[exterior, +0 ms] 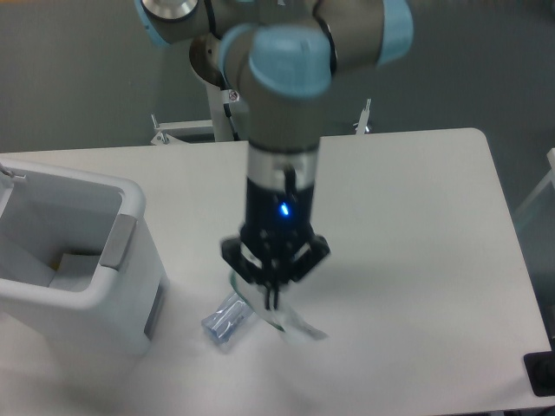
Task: Place the trash in the trash can
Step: 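Lift the packet and carry it over the white trash bin, then open the gripper to drop the packet into the bin, then move the gripper back over the clear plastic water bottle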
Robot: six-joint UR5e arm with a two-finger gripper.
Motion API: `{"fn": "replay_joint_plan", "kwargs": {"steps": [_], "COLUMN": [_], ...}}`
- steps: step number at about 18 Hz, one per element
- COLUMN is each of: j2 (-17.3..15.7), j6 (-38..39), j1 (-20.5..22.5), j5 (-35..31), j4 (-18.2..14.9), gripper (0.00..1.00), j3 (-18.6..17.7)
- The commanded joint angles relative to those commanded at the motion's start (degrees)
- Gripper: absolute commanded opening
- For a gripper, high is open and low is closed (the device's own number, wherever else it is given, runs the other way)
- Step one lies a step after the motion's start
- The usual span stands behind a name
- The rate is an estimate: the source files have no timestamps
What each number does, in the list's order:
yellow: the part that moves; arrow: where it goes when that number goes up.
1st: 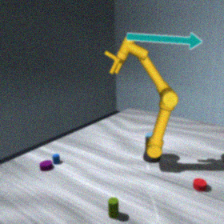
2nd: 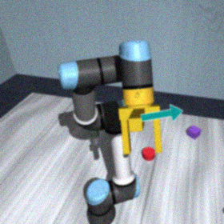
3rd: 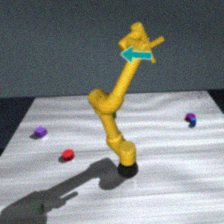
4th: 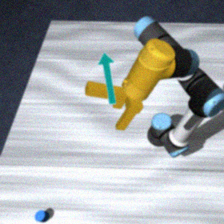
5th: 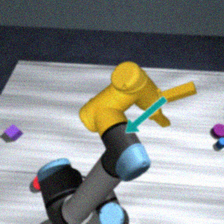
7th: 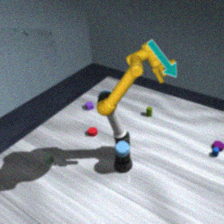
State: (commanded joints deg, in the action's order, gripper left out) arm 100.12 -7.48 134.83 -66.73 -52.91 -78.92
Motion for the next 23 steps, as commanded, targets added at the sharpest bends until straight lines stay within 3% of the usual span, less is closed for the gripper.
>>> {"fn": "replay_joint_plan", "kwargs": {"steps": [5,8,15,20,21,22,23], "j2": [-5.9,-7.8,-7.0,-6.4,-6.5,-6.5,-6.3], "j6": [4.8,6.9,9.7,10.1,10.1,10.1,9.8], "j1": [-1.8,-4.8,-12.6,-14.8,-15.0,-15.1,-15.1], "j5": [9.7,11.1,11.0,10.7,10.6,10.6,10.6], "j4": [0.2,0.2,0.1,0.1,0.1,0.1,0.2], "gripper": [0.0,0.0,0.0,0.01,0.03,0.15,0.43], "j3": [0.1,0.2,-0.8,-2.2,-2.6,-3.1,-3.4]}}
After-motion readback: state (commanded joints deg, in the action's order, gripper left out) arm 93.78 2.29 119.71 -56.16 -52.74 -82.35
